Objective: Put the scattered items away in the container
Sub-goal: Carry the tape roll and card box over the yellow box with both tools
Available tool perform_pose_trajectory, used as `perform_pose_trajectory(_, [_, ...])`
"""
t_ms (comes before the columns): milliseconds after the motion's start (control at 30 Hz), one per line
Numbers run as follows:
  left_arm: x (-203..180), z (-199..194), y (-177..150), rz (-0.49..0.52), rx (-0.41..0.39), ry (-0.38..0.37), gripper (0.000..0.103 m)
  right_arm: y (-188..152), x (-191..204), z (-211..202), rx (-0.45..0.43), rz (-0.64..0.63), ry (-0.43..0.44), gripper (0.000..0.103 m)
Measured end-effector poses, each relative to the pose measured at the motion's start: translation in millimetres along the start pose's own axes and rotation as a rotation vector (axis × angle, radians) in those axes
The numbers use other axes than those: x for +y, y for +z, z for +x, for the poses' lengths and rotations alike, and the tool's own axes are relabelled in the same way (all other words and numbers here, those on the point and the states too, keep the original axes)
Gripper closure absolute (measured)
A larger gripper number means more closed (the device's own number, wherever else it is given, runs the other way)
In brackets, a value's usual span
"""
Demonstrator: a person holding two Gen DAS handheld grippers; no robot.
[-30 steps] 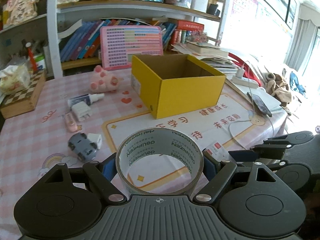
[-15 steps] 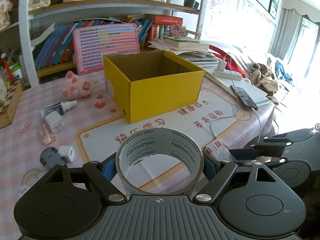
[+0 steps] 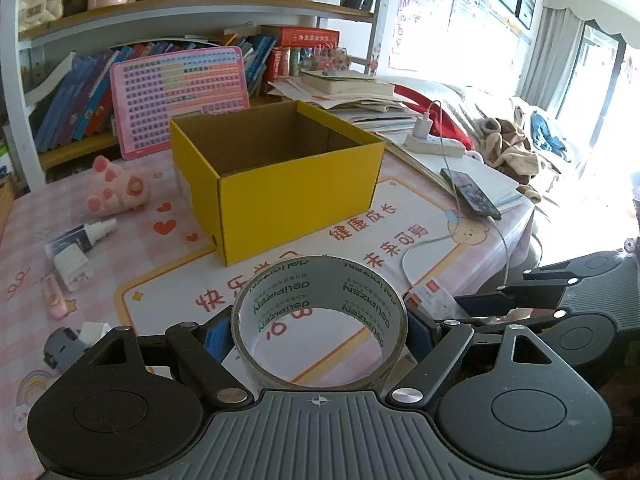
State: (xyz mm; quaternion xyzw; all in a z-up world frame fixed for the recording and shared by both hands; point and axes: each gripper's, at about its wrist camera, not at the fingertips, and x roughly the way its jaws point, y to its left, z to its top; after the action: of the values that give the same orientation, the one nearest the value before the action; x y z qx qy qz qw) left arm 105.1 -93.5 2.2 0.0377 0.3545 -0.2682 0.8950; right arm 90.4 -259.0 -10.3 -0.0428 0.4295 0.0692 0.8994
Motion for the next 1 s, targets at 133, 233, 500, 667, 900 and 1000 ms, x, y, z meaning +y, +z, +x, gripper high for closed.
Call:
perform_pose_trajectory(133, [0, 9, 7, 0.003, 0.001, -0.005, 0.019, 7, -6, 6, 0.005, -0.004, -0.001, 0.075])
perform_pose_trajectory(233, [2, 15, 11, 0.001, 0.005, -0.003, 0.019, 14, -9, 11, 0.008, -0.007, 0.003, 0.075])
perform_pose_trajectory(500, [10, 25, 19, -0.026, 0.007, 0.011, 0.019, 30, -12, 27, 0.020, -0.033, 0.021, 0.075])
perform_pose_trajectory(667, [13, 32, 25, -0.023, 0.009, 0.006, 0.019, 38, -14, 34, 0.026, -0.037, 0.027, 0.075])
perform_pose_trajectory(900, [20, 40, 42, -0.021, -0.006, -0.011, 0.019, 59, -18, 44, 0.030, -0.042, 0.051, 0.075])
perform_pose_trajectory(1000, [24, 44, 53, -0.016, -0.017, -0.015, 0.019, 73, -21, 47, 0.034, -0.047, 0.067, 0.075])
